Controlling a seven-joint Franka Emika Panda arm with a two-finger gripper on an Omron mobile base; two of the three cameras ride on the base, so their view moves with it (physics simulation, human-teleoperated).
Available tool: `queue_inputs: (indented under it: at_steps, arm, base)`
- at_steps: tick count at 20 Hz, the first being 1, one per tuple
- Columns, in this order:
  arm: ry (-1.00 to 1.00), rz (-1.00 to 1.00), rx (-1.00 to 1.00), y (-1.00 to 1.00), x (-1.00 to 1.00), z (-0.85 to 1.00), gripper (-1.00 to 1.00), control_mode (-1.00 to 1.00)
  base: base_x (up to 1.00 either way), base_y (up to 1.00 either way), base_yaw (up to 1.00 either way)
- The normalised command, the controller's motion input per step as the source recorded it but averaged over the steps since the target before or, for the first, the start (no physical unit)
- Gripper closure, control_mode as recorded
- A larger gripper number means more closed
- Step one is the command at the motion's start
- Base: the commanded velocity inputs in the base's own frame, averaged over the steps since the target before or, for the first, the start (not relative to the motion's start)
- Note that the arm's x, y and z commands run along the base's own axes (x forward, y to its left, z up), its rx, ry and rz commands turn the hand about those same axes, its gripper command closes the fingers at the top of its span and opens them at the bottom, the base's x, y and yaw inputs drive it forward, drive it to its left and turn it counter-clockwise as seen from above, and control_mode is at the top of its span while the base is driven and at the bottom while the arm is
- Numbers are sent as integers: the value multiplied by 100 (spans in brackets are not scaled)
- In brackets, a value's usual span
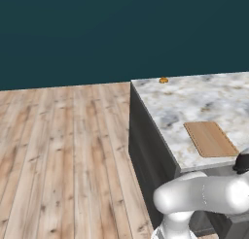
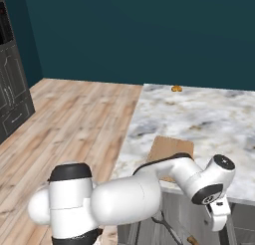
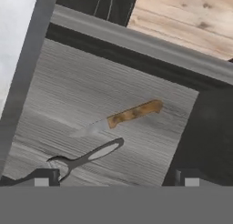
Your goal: Open the drawer on the right and place the cutting tools on the cutting board.
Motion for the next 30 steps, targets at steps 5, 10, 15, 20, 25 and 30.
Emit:
queue_inputs:
  at_steps: [5,10,15,20,25,30]
  arm:
    - [18,-50,0,16,61,0,-100,-100]
    - [15,-76,0,-4,16,-4,-100,-100]
    - [0,-92,4,-13,-20,-20,-100,-100]
    - [0,-100,0,0,0,-11,-100,-100]
    - [1,-100,0,0,0,-14,-100,-100]
    - [16,-98,0,2,10,-22,-100,-100]
  base:
    - [0,0,0]
    - [0,0,0]
    - [0,0,0]
    - [0,0,0]
    - [0,0,0]
    - [0,0,0]
